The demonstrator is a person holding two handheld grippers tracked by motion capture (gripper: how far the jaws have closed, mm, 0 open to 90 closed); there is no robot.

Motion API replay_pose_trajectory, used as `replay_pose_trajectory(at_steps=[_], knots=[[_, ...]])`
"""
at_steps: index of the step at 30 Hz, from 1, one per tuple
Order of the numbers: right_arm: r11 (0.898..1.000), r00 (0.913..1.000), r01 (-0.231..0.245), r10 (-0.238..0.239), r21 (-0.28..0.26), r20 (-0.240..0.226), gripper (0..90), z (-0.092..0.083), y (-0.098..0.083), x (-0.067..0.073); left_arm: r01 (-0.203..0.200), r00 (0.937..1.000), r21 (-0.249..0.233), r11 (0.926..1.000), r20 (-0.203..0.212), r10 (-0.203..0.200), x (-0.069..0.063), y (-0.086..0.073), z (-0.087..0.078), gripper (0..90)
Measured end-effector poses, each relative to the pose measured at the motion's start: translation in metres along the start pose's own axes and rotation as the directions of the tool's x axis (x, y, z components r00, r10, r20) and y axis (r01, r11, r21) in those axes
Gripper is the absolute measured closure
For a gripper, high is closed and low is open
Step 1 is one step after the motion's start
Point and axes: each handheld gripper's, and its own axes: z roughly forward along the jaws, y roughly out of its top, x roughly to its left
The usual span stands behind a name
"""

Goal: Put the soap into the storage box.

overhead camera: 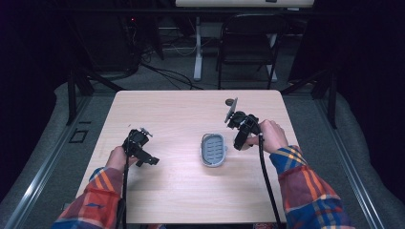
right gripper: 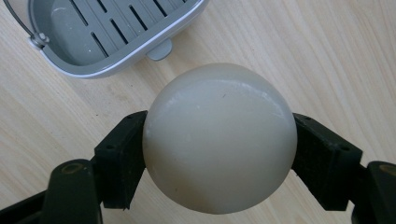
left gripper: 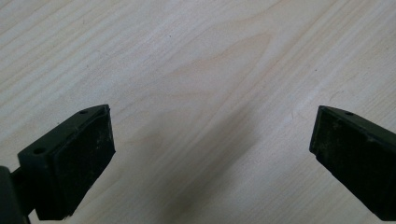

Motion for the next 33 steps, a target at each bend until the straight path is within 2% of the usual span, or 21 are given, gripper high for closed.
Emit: replay_pose_trajectory(at_steps=[11, 18, 20, 26, 33], knots=[[1.0, 0.9999, 0.016, -0.016, 0.006, 0.002, 24.5, -0.001, 0.012, 0.002, 0.003, 1.0, -0.002, 1.0, 0.004, -0.003, 0.0, 0.0, 0.0, 0.0], [0.999, 0.9991, 0.043, -0.043, 0.004, 0.003, 24.5, -0.003, 0.023, 0.007, 0.003, 1.0, -0.002, 1.0, 0.004, -0.003, 0.0, 0.0, 0.0, 0.0], [0.999, 0.9988, 0.048, -0.048, -0.008, 0.001, 24.5, -0.003, 0.029, 0.01, 0.003, 1.0, -0.002, 1.0, 0.004, -0.003, 0.0, 0.0, 0.0, 0.0], [0.997, 0.9971, 0.076, -0.076, 0.001, -0.001, 24.5, -0.003, 0.038, 0.016, 0.002, 1.0, -0.001, 1.0, 0.004, -0.002, 0.0, 0.0, 0.0, 0.0], [0.996, 0.9954, 0.095, -0.095, -0.004, -0.012, 24.5, 0.003, 0.049, 0.024, 0.0, 1.0, 0.0, 1.0, 0.007, 0.0, 0.0, 0.0, 0.0, 0.0]])
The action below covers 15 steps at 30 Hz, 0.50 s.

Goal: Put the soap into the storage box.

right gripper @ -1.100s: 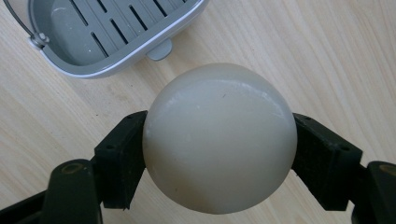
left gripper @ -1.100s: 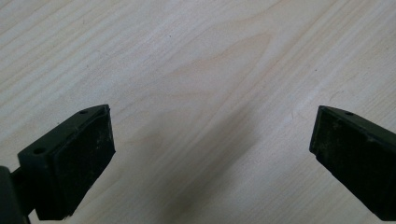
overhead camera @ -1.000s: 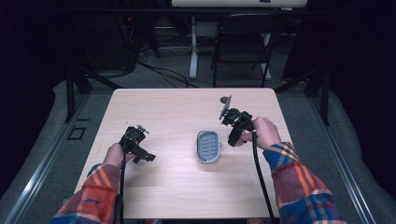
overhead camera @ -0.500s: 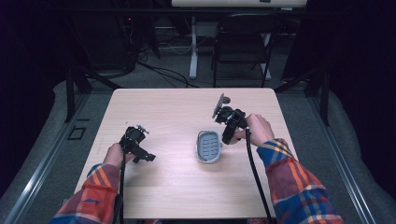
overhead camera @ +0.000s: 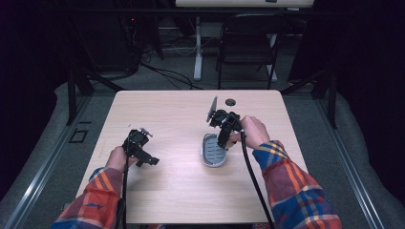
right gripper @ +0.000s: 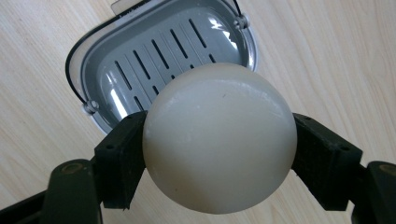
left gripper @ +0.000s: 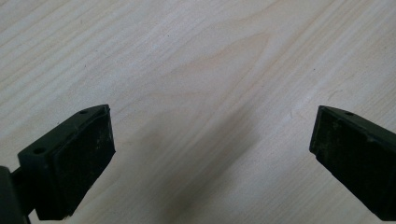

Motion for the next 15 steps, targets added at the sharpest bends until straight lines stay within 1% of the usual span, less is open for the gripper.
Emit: replay_pose_trajectory(at_steps=[1, 3, 7, 15], knots=[[1.0, 0.9999, 0.01, -0.01, 0.0, -0.005, 24.5, 0.001, 0.003, 0.002, 0.002, 1.0, 0.0, 1.0, -0.002, -0.002, 0.0, 0.0, 0.0, 0.0], [1.0, 0.9999, 0.013, -0.013, -0.001, -0.008, 24.5, 0.002, 0.005, 0.003, 0.002, 1.0, 0.0, 1.0, -0.003, -0.002, 0.0, 0.0, 0.0, 0.0], [0.999, 0.9994, 0.032, -0.032, 0.001, -0.013, 24.5, 0.006, 0.013, 0.01, 0.0, 1.0, 0.0, 1.0, -0.002, 0.0, 0.0, 0.0, 0.0, 0.0], [0.998, 0.9984, 0.053, -0.053, 0.015, -0.02, 24.5, 0.014, 0.022, 0.016, 0.0, 1.0, 0.002, 1.0, -0.002, 0.0, 0.0, 0.0, 0.0, 0.0]])
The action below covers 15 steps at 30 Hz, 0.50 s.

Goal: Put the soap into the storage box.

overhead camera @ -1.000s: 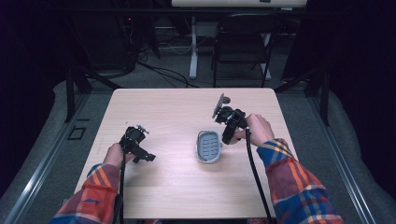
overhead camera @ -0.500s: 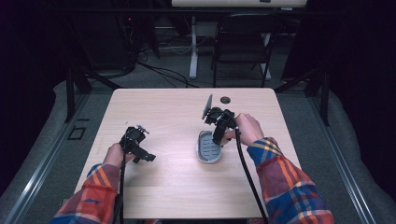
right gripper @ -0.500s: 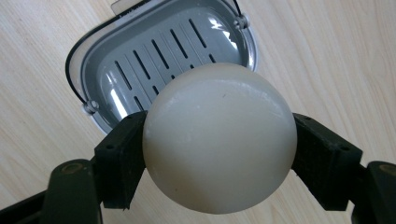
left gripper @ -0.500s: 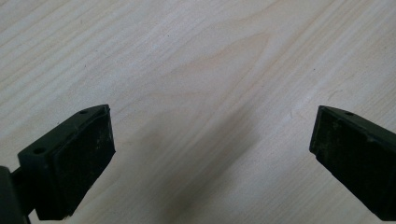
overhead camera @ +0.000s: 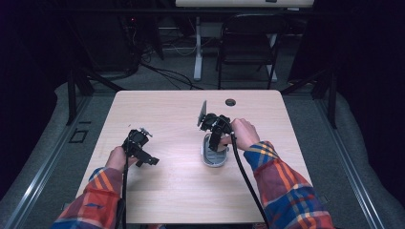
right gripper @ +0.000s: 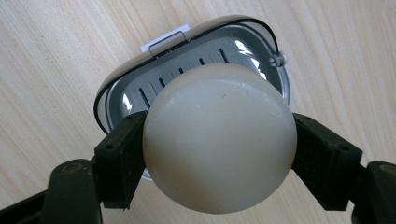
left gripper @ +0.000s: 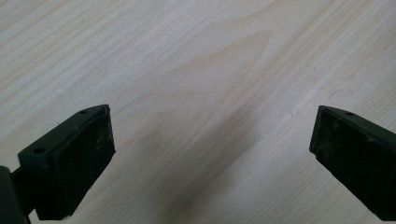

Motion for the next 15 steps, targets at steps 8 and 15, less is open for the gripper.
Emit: replay_pose_trajectory(at_steps=[8, 15], knots=[[1.0, 0.9997, 0.017, -0.018, -0.005, -0.019, 24.4, 0.008, 0.008, 0.005, 0.0, 1.0, 0.0, 1.0, 0.0, 0.0, 0.0, 0.0, 0.0, 0.0], [1.0, 0.9994, 0.025, -0.025, 0.004, -0.024, 24.4, 0.016, 0.008, 0.008, 0.001, 1.0, -0.002, 1.0, 0.0, -0.001, 0.0, 0.0, 0.0, 0.0]])
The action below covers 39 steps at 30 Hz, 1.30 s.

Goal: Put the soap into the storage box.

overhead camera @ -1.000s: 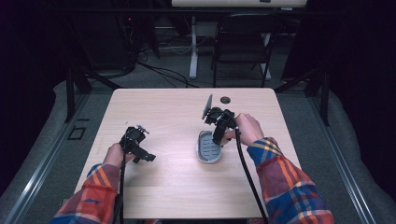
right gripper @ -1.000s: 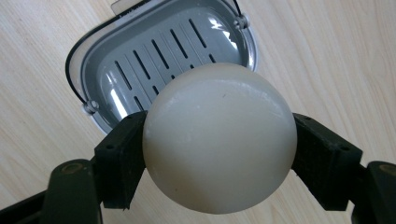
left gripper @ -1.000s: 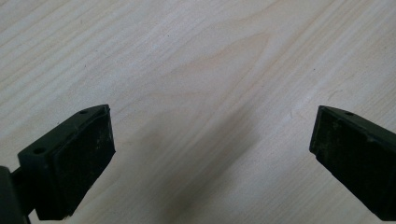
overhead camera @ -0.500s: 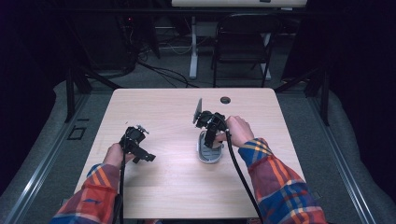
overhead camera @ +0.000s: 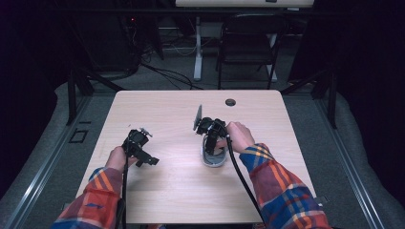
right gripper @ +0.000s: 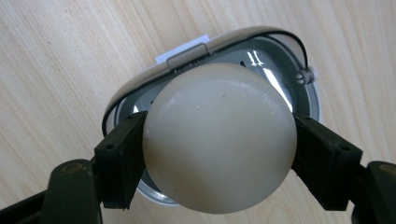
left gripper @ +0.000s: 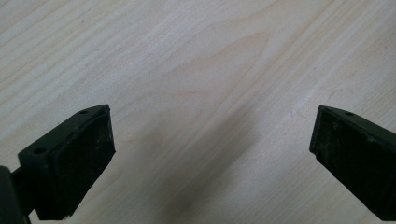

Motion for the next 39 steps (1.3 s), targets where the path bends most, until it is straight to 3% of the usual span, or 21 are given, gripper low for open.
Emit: replay_pose_trajectory(at_steps=[23, 32, 39], knots=[[0.999, 0.9994, -0.036, 0.036, 0.008, -0.003, 24.0, 0.018, -0.009, -0.002, -0.003, 1.0, 0.001, 1.0, 0.0, 0.003, 0.0, 0.0, 0.0, 0.0], [0.997, 0.9988, -0.049, 0.049, -0.06, -0.005, 19.3, -0.001, -0.023, -0.004, -0.002, 1.0, 0.003, 1.0, 0.0, 0.002, 0.0, 0.0, 0.0, 0.0], [0.988, 0.9965, -0.083, 0.083, -0.13, -0.009, 14.4, -0.023, -0.055, -0.006, -0.003, 1.0, 0.004, 1.0, 0.0, 0.003, -0.001, 0.001, 0.001, 0.0]])
